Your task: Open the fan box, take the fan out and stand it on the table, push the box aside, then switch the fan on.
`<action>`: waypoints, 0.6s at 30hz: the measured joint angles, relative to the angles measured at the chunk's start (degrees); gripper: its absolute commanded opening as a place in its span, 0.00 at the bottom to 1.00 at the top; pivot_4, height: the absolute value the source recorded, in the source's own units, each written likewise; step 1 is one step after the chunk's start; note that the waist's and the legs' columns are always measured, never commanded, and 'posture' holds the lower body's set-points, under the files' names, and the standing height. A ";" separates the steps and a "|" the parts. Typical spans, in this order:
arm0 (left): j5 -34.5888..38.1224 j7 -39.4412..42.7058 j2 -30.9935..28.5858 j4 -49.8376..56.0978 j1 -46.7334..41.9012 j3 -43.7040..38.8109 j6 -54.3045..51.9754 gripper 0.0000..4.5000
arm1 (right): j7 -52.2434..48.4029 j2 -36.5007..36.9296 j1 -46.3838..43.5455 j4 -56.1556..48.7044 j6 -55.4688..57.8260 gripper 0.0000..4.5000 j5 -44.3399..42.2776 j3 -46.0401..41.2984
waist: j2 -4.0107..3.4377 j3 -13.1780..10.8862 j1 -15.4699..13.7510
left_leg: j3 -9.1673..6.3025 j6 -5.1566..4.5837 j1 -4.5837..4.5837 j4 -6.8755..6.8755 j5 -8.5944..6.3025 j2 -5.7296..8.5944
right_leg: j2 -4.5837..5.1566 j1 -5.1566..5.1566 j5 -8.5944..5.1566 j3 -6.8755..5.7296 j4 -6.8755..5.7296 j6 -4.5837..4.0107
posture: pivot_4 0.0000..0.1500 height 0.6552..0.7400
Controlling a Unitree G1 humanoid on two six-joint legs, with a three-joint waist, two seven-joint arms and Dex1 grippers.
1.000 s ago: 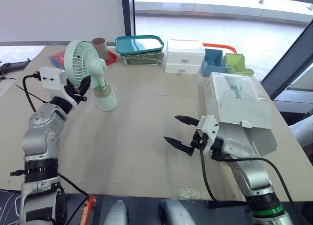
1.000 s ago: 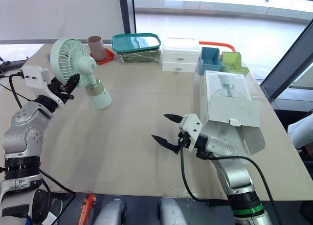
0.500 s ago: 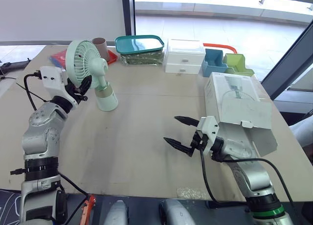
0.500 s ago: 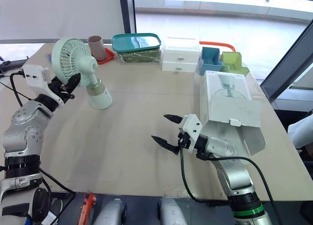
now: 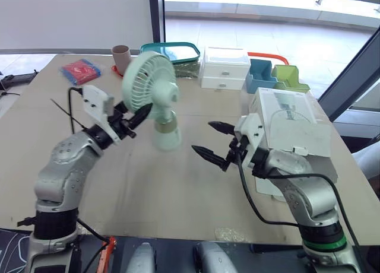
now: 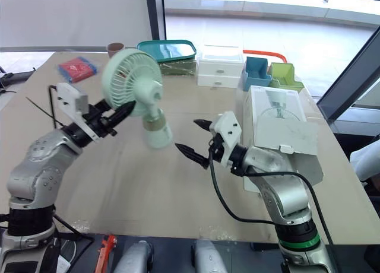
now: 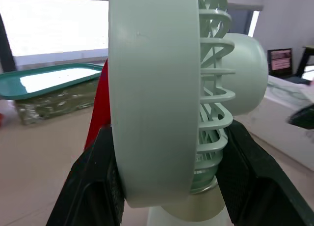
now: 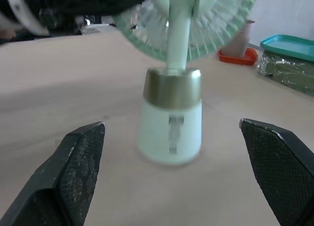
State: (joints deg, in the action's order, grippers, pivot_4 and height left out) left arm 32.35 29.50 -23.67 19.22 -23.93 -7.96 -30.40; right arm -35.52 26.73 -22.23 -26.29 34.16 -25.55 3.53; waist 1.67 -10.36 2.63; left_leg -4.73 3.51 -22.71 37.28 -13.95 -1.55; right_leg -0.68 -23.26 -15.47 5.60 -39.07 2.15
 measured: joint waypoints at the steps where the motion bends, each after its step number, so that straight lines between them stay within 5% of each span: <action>1: 0.27 -0.08 0.39 0.37 0.37 0.81 -0.08 0.44 | 2.33 -0.64 -1.14 -1.00 3.37 1.00 -0.05 0.29 | -0.01 0.00 0.08 | 0.02 0.00 0.00 0.00 0.00 0.00 | 0.00 -0.02 0.00 0.03 0.00 0.00 | 1.00 1.00; 3: 0.49 -0.05 1.07 0.81 0.74 1.81 -0.64 0.44 | 4.75 -0.95 -2.50 -1.76 6.52 1.00 0.09 1.04 | 0.00 0.00 0.15 | 0.03 0.00 0.01 -0.01 0.00 -0.02 | -0.02 -0.04 0.00 0.04 0.00 -0.01 | 1.00 1.00; 6: 0.86 0.01 1.48 0.91 0.85 2.64 -1.13 0.44 | 7.56 -2.05 -4.04 -1.96 9.47 0.86 0.52 1.24 | -0.01 0.00 0.08 | 0.02 0.00 -0.01 0.00 0.00 -0.01 | -0.02 -0.04 0.00 0.03 -0.01 -0.01 | 1.00 1.00; 8: 0.89 0.44 1.45 0.90 0.85 2.96 -1.18 0.44 | 9.26 -2.61 -4.74 -2.42 11.14 0.69 0.81 1.32 | -0.01 0.00 0.08 | 0.03 -0.01 -0.02 0.00 -0.01 0.01 | 0.00 -0.05 0.00 0.04 0.00 0.01 | 1.00 1.00; 18: 0.68 1.41 2.29 -0.27 0.58 4.00 -1.17 0.44 | 13.95 -7.02 -7.70 -2.86 15.81 0.69 1.08 2.29 | -0.01 0.00 0.09 | 0.02 -0.02 -0.05 0.00 -0.01 0.01 | 0.00 -0.07 -0.01 0.02 0.00 0.01 | 1.00 1.00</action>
State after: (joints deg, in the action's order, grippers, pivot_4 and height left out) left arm 33.03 30.91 -21.38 18.95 -23.35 -3.95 -31.57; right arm -21.57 19.71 -29.94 -29.15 49.97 -24.47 5.82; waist 1.66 -10.37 2.72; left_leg -4.71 3.49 -22.77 37.28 -13.95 -1.54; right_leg -0.68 -23.33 -15.47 5.62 -39.07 2.16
